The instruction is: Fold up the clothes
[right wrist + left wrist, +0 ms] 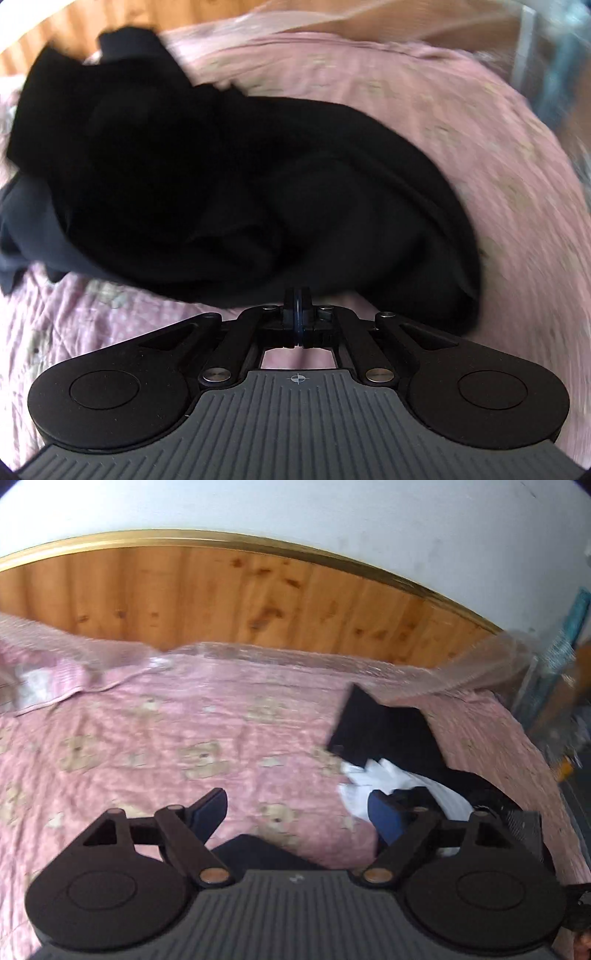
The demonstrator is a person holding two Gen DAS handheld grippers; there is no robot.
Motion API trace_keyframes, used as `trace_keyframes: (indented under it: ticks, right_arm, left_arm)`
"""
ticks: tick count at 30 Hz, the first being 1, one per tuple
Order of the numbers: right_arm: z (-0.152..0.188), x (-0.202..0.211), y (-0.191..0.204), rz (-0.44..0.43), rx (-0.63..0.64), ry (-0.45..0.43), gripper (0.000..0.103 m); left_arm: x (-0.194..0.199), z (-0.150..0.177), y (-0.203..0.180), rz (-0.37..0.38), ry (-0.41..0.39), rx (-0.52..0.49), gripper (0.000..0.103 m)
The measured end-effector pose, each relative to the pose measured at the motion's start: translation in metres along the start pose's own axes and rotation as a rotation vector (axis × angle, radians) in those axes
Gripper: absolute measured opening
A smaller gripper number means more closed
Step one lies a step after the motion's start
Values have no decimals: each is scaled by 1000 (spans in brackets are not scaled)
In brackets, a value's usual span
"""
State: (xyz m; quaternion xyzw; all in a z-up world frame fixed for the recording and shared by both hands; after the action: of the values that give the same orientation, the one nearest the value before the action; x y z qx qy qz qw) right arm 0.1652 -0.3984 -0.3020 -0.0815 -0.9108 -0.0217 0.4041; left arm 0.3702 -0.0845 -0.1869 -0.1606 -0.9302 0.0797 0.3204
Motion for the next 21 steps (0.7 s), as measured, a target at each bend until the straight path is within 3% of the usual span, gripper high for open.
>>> trace_keyframes:
  ticks: [1, 3, 6, 7, 8, 9, 12, 15, 18, 19, 21]
  right_arm:
    - [2, 3, -6, 19, -26, -3, 0]
    - [7, 7, -17, 42, -78, -9, 5]
    - [16, 14, -30, 74, -162, -27, 18]
    - [21, 18, -32, 79, -189, -30, 23]
    - [26, 21, -35, 84, -217, -33, 38]
    - [30, 24, -37, 89, -242, -35, 44]
    - [37, 22, -41, 94, -273, -28, 47]
    - [39, 28, -41, 94, -297, -53, 50]
    - [26, 23, -45, 86, -317, -99, 61]
    - [21, 20, -47, 85, -324, -114, 66]
    - [10, 11, -56, 99, -350, -128, 72]
  left_arm:
    - [-11, 4, -16, 55, 27, -18, 88]
    - [-30, 22, -46, 147, 91, -35, 94]
    - [-45, 49, -70, 162, 160, -14, 94]
    - [-47, 53, -76, 177, 169, 14, 94]
    - [-46, 56, -79, 192, 169, 50, 96]
    - [-44, 57, -81, 206, 167, 87, 97]
    - [-34, 54, -86, 270, 164, 206, 99]
    - [-24, 73, -85, 241, 194, 253, 103]
    - [-17, 98, -93, 207, 218, 227, 103]
    - [-18, 102, -97, 188, 212, 206, 101]
    - [-23, 108, -106, 144, 206, 166, 66]
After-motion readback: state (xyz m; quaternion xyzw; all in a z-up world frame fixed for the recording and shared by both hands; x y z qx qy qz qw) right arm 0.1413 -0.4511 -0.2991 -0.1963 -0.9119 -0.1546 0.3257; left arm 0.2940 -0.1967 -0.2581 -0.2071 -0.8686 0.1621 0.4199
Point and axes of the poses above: each gripper's, at about its wrist camera, not at the fingertips, and x roughly against the way its jaws point, y to its left, z to its underside, the point moved 8 cm from there along -x, roughly the way its jaws point, and after that the axes turned 12 degrees about -y, right-handed, at the moved point
